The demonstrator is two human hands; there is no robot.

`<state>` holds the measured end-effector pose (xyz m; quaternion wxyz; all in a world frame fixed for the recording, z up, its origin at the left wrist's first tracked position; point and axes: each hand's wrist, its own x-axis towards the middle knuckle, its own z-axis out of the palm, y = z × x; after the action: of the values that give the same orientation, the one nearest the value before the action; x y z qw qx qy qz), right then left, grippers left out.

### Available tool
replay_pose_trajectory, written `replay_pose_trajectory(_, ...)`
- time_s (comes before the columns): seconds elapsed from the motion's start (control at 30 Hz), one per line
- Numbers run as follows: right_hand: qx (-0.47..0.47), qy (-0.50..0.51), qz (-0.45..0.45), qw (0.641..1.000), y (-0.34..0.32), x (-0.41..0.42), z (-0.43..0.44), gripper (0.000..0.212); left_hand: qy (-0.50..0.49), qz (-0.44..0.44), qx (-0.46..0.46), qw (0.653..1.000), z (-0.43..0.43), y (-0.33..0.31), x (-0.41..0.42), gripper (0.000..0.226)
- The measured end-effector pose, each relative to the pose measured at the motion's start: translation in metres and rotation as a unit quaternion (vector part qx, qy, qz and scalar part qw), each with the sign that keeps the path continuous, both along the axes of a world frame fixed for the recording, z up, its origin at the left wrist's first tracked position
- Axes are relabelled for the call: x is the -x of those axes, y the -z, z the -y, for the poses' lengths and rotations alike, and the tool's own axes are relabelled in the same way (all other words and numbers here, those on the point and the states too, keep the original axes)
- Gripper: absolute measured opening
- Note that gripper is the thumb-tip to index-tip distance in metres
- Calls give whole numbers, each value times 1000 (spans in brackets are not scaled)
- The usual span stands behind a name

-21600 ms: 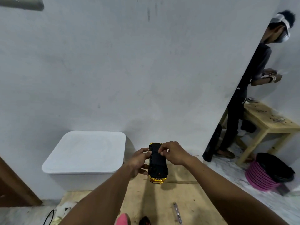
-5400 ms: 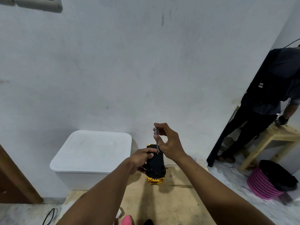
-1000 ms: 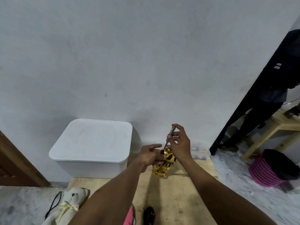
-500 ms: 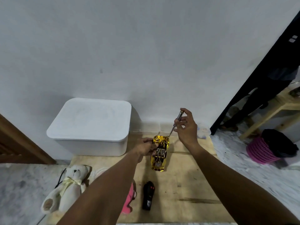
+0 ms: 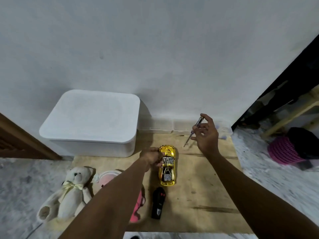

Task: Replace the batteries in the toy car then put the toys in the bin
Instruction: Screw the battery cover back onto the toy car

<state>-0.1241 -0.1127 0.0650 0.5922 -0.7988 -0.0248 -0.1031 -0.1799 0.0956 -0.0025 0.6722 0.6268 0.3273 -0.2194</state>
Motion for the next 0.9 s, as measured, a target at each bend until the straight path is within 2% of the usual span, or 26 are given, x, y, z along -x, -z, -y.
replay_pose_trajectory(0.33, 41, -14, -9, 999, 22, -10, -7, 53, 44, -11, -113, 993, 0, 9, -13, 12)
replay_pose_trajectory(0.47, 36, -18, -14, 999, 23, -10, -10, 53, 57, -24, -131, 989, 3, 15, -8, 19)
replay_pose_trajectory(0.57, 35, -18, -16, 999, 19, -9, -9, 53, 62, -8, -150, 987, 2, 10, -4, 19)
replay_pose_trajectory(0.73, 48, -17, 4, 999, 8, -8, -7, 52, 104, 47, -184, 976, -1, -12, -9, 2)
replay_pose_trajectory(0.83, 47, -11, -11, 999, -6, -8, -11, 48, 122, 72, -200, 970, -2, -38, -15, 19)
replay_pose_trajectory(0.9, 67, -7, -35, 997, -17, -9, -17, 38, 156, 99, -252, 950, -6, -57, -20, 29)
